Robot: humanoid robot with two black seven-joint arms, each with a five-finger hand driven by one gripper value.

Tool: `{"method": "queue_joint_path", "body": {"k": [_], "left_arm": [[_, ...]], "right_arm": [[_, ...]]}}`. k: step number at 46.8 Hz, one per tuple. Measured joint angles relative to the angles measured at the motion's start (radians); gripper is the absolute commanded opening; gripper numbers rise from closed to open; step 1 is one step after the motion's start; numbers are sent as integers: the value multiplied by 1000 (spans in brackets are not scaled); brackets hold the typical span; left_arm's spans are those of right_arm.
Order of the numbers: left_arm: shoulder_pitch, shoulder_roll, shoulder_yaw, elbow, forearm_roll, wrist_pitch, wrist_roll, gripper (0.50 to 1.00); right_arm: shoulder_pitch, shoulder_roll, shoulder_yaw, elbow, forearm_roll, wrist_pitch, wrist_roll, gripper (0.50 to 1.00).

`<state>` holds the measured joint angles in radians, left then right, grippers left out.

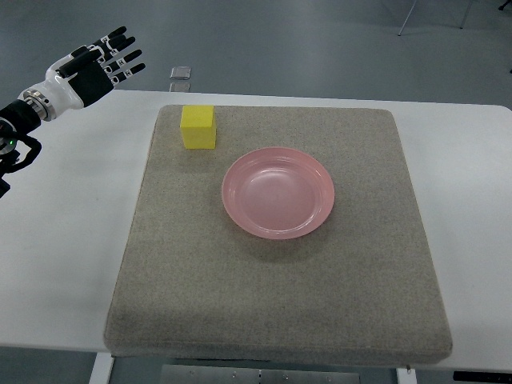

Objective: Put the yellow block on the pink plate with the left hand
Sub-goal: 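Move the open left hand forward toward the yellow cube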

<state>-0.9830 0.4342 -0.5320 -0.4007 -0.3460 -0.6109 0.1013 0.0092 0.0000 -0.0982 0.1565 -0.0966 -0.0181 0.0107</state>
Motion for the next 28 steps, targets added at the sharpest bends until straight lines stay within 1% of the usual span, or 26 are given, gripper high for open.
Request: {"method": "queue_joint_path", "body": {"k": [28], "left_arm": [[4,-12,1,-5,2,0,-5,996]], "right_arm": [[0,0,0,0,0,0,0,924]]}}
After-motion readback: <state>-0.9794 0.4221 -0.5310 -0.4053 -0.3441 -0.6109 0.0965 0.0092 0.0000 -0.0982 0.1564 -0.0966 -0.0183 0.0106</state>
